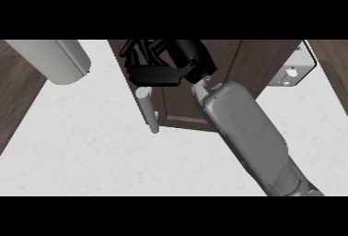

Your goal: Pick up the bottled water, place it into the cabinet and close the cabinet

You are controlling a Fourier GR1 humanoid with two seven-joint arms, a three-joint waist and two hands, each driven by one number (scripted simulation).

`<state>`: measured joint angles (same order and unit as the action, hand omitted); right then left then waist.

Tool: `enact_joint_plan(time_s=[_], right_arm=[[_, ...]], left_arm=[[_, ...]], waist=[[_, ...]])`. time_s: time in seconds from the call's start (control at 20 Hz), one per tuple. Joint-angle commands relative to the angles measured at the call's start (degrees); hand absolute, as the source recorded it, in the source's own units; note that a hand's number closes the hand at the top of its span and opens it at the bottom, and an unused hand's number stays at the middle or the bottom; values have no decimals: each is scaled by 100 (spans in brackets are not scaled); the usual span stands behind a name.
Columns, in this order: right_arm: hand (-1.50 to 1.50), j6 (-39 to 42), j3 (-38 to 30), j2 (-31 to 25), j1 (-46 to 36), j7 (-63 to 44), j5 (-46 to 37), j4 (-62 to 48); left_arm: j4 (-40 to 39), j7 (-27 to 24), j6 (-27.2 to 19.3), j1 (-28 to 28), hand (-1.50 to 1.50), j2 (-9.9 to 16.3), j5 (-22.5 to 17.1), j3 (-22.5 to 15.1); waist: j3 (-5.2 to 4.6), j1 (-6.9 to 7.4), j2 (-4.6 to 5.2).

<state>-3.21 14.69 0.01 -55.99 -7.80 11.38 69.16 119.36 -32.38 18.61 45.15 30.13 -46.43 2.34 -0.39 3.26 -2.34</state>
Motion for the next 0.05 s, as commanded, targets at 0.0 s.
enact_joint_plan(time_s=[0.0], right_arm=[[150, -302, -498, -319, -83, -213, -98, -955]], left_arm=[[195, 151, -148, -26, 150, 2, -53, 13]], waist=[[38, -102, 318]])
